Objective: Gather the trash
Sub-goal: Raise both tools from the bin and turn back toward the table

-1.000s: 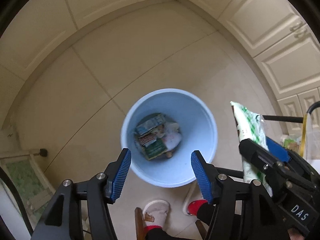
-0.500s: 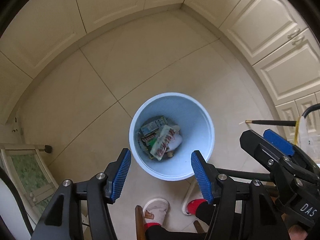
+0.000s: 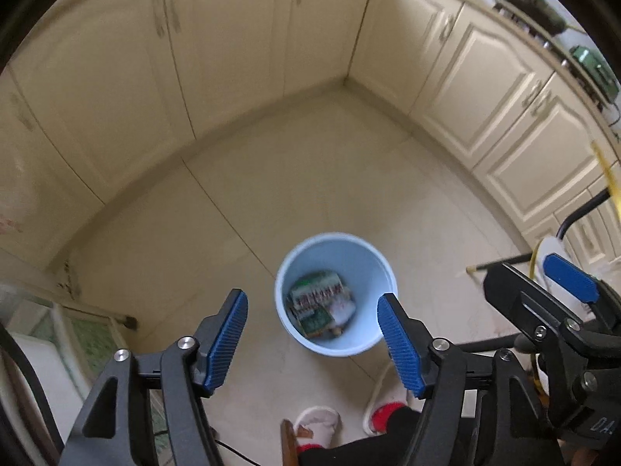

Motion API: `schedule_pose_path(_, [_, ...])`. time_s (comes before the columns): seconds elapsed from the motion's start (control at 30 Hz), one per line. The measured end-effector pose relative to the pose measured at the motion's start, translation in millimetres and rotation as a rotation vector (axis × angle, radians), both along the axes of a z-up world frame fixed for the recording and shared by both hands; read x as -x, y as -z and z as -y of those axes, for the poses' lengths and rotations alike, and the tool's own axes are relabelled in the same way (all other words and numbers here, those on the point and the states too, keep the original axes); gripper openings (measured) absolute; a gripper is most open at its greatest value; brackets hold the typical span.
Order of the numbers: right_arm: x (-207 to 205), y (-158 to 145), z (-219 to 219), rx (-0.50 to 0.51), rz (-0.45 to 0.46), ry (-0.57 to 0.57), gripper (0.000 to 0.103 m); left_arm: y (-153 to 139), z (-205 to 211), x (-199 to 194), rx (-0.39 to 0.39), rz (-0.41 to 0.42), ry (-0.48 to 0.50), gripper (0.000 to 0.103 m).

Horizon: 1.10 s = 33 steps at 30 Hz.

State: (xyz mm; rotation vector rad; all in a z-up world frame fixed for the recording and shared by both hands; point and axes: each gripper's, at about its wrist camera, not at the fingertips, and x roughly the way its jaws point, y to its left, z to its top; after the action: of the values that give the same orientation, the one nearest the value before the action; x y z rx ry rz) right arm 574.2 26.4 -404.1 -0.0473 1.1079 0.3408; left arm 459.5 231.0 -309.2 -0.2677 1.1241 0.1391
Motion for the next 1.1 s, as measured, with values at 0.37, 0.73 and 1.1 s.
schedule_pose_path(0.37, [77, -147, 9, 0.001, 0.326, -0.013, 0.103, -118, 57, 80, -0.123, 0.36, -0.034, 0.084])
schedule_pose_path(0.73, [169, -263, 40, 0.035, 0.657, 0.047, 0.103, -179, 140, 180, -0.212, 0.664, -0.04, 0.102])
schedule_pose_path(1.1, [248, -329, 79, 0.039, 0.856, 0.137, 0.103, -162, 194, 314, -0.224, 0.899, -0.035, 0.102])
